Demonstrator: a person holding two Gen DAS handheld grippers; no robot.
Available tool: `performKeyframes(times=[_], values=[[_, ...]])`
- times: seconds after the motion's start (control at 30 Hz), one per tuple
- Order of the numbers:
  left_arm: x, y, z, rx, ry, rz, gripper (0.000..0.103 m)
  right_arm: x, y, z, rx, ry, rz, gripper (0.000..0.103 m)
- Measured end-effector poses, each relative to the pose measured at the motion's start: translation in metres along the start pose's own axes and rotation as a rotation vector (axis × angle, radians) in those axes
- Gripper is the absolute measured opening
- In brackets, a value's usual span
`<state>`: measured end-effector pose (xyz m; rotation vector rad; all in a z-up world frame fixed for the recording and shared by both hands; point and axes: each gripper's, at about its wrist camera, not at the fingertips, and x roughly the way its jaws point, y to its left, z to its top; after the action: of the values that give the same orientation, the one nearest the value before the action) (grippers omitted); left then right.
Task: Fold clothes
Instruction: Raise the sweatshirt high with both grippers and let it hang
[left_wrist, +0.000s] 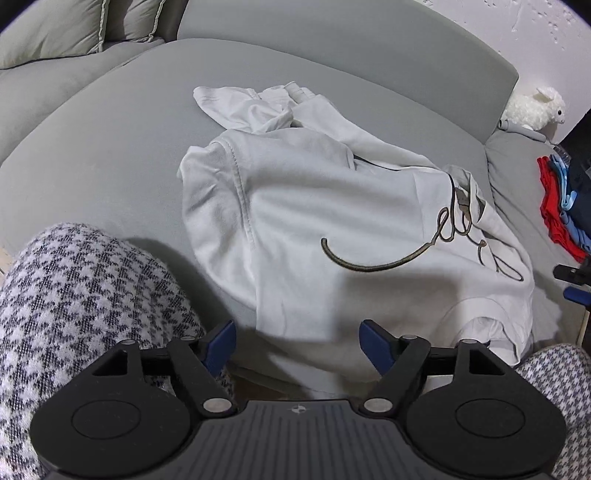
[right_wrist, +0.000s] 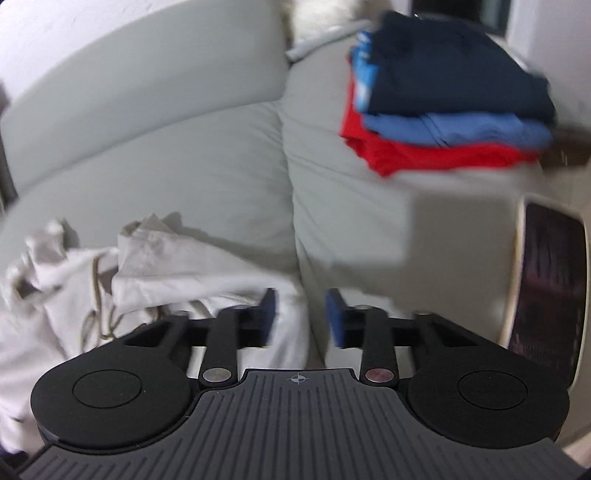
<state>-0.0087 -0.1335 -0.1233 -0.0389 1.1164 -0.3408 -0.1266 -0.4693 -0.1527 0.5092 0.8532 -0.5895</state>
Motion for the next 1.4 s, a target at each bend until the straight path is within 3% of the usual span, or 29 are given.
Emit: performKeyframes(times=[0.13, 0.3, 0.4, 0.53, 0.73, 0.9, 1.1, 1.27, 1.33, 1.37, 1.4], values=[[0.004, -0.005, -0.006, -0.007, 0.031, 0.016, 0.076, -0.017, -0.002, -0.018, 0.045, 0.102, 0.139, 0.064], [0.015, 0.016, -0.017, -0.307, 0.09, -0.051, 0.072, -0.016, -0.009, -0.037, 0.149, 0.203, 0.239, 0.066], [0.021, 0.029, -0.026, -0.47, 0.124, -0.114, 0.07, -0.015, -0.006, -0.041, 0.144, 0.198, 0.237, 0.066], [0.026, 0.044, -0.032, -0.638, 0.119, -0.167, 0.07, -0.008, -0.015, -0.048, 0.264, 0.256, 0.322, 0.066], [0.03, 0.048, -0.035, -0.695, 0.092, -0.194, 0.071, 0.005, -0.037, -0.066, 0.486, 0.285, 0.398, 0.065], [0.039, 0.044, -0.03, -0.707, 0.052, -0.283, 0.065, 0.023, -0.061, -0.088, 0.71, 0.248, 0.434, 0.062], [0.054, 0.049, -0.034, -0.752, 0.066, -0.311, 0.065, 0.042, -0.072, -0.101, 0.766, 0.216, 0.468, 0.054], [0.055, 0.041, -0.036, -0.729, 0.057, -0.305, 0.069, 0.049, -0.075, -0.109, 0.817, 0.168, 0.505, 0.055], [0.055, 0.044, -0.036, -0.732, 0.055, -0.302, 0.065, 0.051, -0.072, -0.11, 0.805, 0.151, 0.518, 0.055], [0.054, 0.048, -0.037, -0.74, 0.058, -0.3, 0.06, 0.052, -0.069, -0.109, 0.797, 0.141, 0.532, 0.05], [0.052, 0.052, -0.037, -0.757, 0.064, -0.297, 0.058, 0.053, -0.067, -0.108, 0.789, 0.13, 0.546, 0.031]])
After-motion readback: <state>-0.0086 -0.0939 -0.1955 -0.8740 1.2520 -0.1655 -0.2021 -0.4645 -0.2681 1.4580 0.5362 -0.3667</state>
